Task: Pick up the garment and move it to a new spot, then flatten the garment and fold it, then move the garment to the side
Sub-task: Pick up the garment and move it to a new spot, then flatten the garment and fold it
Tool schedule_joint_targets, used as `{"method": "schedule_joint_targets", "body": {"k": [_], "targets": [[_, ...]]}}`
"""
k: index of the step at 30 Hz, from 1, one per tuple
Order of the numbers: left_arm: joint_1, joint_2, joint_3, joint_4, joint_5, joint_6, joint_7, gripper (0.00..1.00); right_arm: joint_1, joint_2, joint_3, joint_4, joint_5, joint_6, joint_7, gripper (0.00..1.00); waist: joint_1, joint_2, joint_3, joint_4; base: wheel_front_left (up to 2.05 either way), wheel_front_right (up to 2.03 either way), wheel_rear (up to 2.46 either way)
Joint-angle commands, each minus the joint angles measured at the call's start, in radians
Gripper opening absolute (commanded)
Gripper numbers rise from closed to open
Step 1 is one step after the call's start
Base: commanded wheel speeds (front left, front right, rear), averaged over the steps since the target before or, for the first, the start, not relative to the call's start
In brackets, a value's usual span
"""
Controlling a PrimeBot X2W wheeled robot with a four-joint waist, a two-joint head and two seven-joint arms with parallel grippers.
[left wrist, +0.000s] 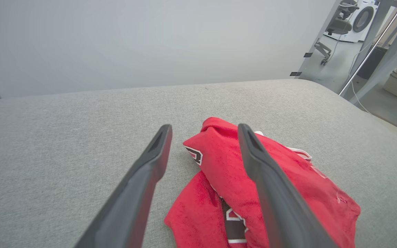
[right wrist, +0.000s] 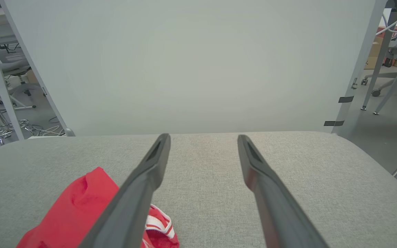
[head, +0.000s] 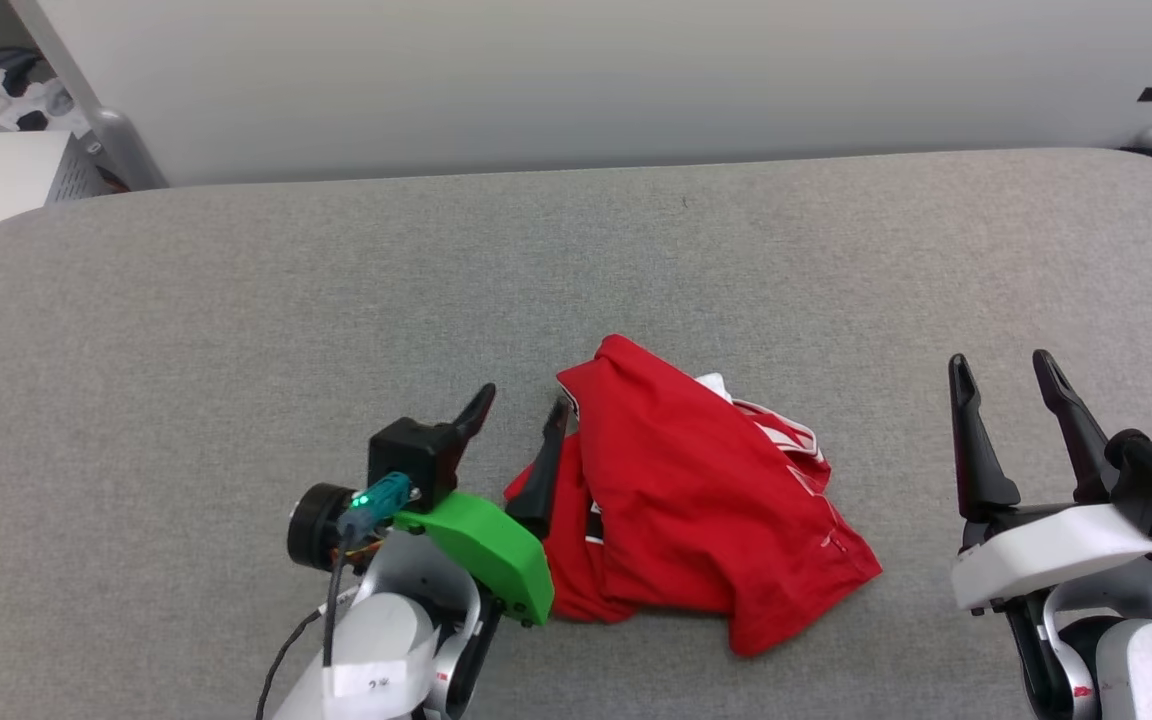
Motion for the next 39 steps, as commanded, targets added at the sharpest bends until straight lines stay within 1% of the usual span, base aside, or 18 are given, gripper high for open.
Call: {"method": "schedule_joint_targets", "body": {"k": [1, 4, 8, 14, 19, 25, 33, 39], "targets": [[0.022, 0.002, 0.018, -0.016, -0.008, 0.017, -0.032, 1.00, 0.012, -0.001, -0.001, -0.005, -0.008, -0.001, 0.005, 1.00, 0.0000, 0.0000, -0.024, 0.025, 0.00, 0.00, 0.00], [0.041, 0.016, 0.058, -0.043, -0.005, 0.047, -0.095, 1.00, 0.024, 0.000, 0.000, -0.007, -0.007, -0.001, 0.011, 1.00, 0.0000, 0.0000, -0.037, 0.035, 0.00, 0.00, 0.00], [0.064, 0.042, 0.108, -0.065, -0.006, 0.078, -0.143, 1.00, 0.041, 0.000, -0.003, -0.009, -0.007, -0.001, 0.015, 1.00, 0.0000, 0.0000, -0.057, 0.050, 0.00, 0.00, 0.00], [0.117, 0.091, 0.176, -0.115, -0.025, 0.114, -0.153, 1.00, 0.073, 0.000, -0.006, -0.013, -0.006, -0.001, 0.026, 1.00, 0.0000, 0.0000, -0.080, 0.064, 0.00, 0.00, 0.00], [0.169, 0.128, 0.206, -0.157, -0.044, 0.118, -0.141, 1.00, 0.098, 0.000, -0.011, -0.014, -0.007, -0.001, 0.034, 1.00, 0.0000, 0.0000, -0.099, 0.064, 0.00, 0.00, 0.00], [0.221, 0.157, 0.195, -0.214, -0.037, 0.121, -0.109, 1.00, 0.128, 0.000, -0.020, -0.024, -0.010, -0.001, 0.045, 1.00, 0.0000, 0.0000, -0.117, 0.061, 0.00, 0.00, 0.00], [0.252, 0.161, 0.166, -0.232, -0.036, 0.118, -0.087, 1.00, 0.153, 0.000, -0.026, -0.038, -0.024, -0.001, 0.064, 1.00, 0.0000, 0.0000, -0.133, 0.061, 0.00, 0.00, 0.00], [0.253, 0.163, 0.162, -0.233, -0.040, 0.121, -0.080, 1.00, 0.159, 0.000, -0.033, -0.049, -0.028, -0.001, 0.074, 1.00, 0.0000, 0.0000, -0.130, 0.061, 0.00, 0.00, 0.00]]}}
